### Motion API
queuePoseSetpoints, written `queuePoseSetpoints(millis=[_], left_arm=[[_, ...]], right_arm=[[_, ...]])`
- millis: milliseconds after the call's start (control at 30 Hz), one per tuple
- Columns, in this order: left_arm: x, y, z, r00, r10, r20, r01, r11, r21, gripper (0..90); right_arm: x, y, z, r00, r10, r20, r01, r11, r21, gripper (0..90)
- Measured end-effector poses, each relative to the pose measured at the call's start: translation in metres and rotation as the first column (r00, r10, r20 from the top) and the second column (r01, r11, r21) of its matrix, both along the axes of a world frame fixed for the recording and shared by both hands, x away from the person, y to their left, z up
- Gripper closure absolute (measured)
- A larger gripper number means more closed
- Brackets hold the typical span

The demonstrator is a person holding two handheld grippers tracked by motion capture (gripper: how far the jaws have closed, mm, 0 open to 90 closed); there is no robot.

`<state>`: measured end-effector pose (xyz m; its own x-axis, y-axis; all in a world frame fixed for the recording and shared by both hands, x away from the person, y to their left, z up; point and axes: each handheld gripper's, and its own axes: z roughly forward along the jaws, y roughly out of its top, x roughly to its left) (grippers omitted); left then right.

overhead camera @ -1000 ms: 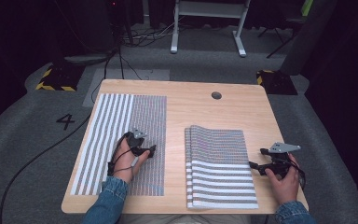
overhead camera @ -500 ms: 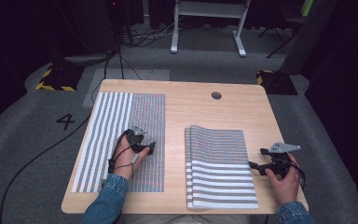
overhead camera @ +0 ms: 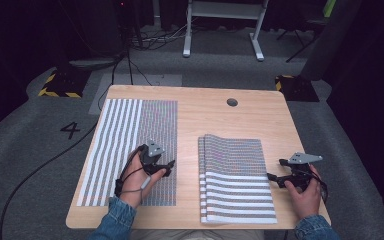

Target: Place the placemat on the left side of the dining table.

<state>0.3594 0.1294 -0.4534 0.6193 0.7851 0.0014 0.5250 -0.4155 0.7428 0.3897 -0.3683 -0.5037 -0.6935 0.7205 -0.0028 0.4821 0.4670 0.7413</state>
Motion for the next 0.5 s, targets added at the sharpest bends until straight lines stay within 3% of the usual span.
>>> queuePoseSetpoints(millis=[167, 267, 367, 500], left_arm=[[-0.023, -0.017, 0.004, 0.9973, -0.073, 0.000, 0.073, 0.9973, -0.002, 26.1], [-0.030, -0.022, 0.002, 0.9951, -0.098, -0.013, 0.098, 0.9951, -0.008, 26.2], [-0.044, -0.033, -0.004, 0.9894, -0.143, -0.028, 0.143, 0.9897, 0.009, 26.2], [-0.056, -0.040, -0.010, 0.9824, -0.181, -0.046, 0.181, 0.9834, -0.004, 26.2]], right_arm=[[0.000, 0.000, 0.000, 1.0000, 0.000, 0.000, 0.000, 1.000, 0.000, 14.8], [0.000, 0.000, 0.000, 1.0000, 0.001, 0.000, -0.001, 1.000, 0.001, 14.8], [0.000, 0.000, 0.000, 1.0000, 0.003, 0.001, -0.003, 1.000, 0.001, 14.9], [0.000, 0.000, 0.000, 1.0000, 0.003, 0.001, -0.003, 1.000, 0.000, 14.9]])
